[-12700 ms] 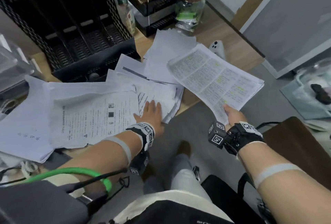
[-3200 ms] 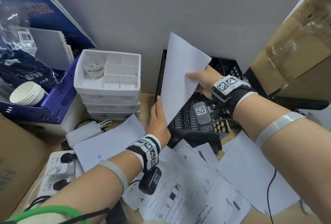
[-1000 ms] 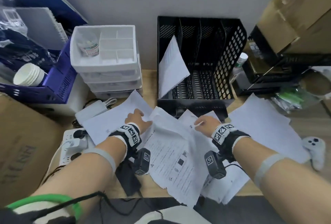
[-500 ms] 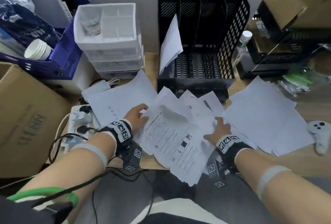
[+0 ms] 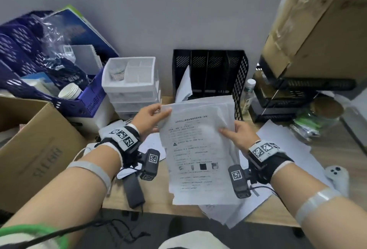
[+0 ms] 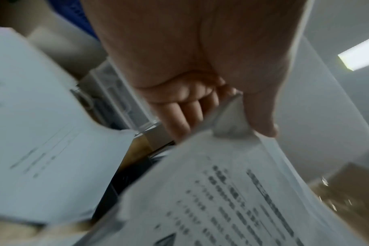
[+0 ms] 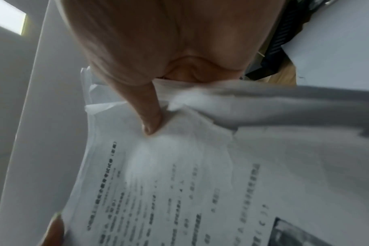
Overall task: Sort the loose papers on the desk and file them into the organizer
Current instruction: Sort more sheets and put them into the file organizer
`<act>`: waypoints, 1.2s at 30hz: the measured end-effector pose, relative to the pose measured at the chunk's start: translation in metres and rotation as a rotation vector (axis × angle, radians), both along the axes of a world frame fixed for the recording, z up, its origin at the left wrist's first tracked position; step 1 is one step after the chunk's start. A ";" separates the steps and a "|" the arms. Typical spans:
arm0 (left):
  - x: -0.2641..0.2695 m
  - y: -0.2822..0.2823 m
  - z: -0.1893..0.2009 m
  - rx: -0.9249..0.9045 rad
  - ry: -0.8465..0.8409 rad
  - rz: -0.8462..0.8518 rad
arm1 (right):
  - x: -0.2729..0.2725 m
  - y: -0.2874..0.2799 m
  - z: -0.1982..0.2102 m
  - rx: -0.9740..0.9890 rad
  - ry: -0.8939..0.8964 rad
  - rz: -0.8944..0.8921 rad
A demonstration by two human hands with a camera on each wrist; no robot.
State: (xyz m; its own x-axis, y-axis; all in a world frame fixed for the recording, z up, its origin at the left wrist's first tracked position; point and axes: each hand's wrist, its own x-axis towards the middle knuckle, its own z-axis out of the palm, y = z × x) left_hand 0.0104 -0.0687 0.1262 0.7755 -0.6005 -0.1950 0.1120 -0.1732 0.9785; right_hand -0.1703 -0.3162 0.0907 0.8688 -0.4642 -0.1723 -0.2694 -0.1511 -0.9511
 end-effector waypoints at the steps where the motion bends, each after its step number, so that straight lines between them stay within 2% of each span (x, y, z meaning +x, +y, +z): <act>1: -0.004 0.000 -0.001 -0.021 0.150 -0.040 | -0.003 -0.006 0.000 0.016 -0.014 -0.034; 3: -0.015 0.000 -0.010 0.025 0.282 -0.147 | -0.008 -0.014 0.003 0.067 -0.030 -0.093; 5: -0.025 -0.007 -0.020 0.097 0.265 -0.201 | -0.011 -0.019 0.007 0.174 -0.039 -0.148; 8: -0.035 -0.022 -0.026 0.103 0.212 -0.098 | -0.019 -0.017 0.013 0.370 -0.040 -0.189; 10: -0.038 -0.028 -0.026 0.069 0.175 -0.007 | -0.028 -0.013 0.009 0.430 -0.018 -0.148; 13: -0.040 -0.030 -0.025 -0.009 0.148 0.089 | -0.044 0.003 -0.003 0.408 0.063 -0.109; 16: -0.043 -0.030 -0.022 -0.019 0.083 0.126 | -0.049 0.011 -0.016 0.318 0.067 -0.190; 20: -0.048 -0.024 -0.028 -0.087 0.194 0.114 | -0.051 0.006 -0.018 0.229 0.052 -0.258; 25: -0.050 -0.009 -0.033 -0.088 0.167 0.172 | -0.070 -0.014 -0.016 0.092 0.113 -0.367; 31: -0.045 0.021 -0.037 -0.094 0.189 0.186 | -0.103 -0.042 -0.017 0.223 0.100 -0.535; 36: -0.048 0.036 -0.042 -0.100 0.209 0.187 | -0.102 -0.039 -0.025 0.251 0.109 -0.522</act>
State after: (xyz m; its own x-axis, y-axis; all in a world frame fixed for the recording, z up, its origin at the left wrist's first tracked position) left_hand -0.0372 -0.0322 0.0844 0.8239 -0.4748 -0.3095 0.3340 -0.0344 0.9419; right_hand -0.2726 -0.3552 0.0654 0.5070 -0.7595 -0.4076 -0.3456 0.2541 -0.9033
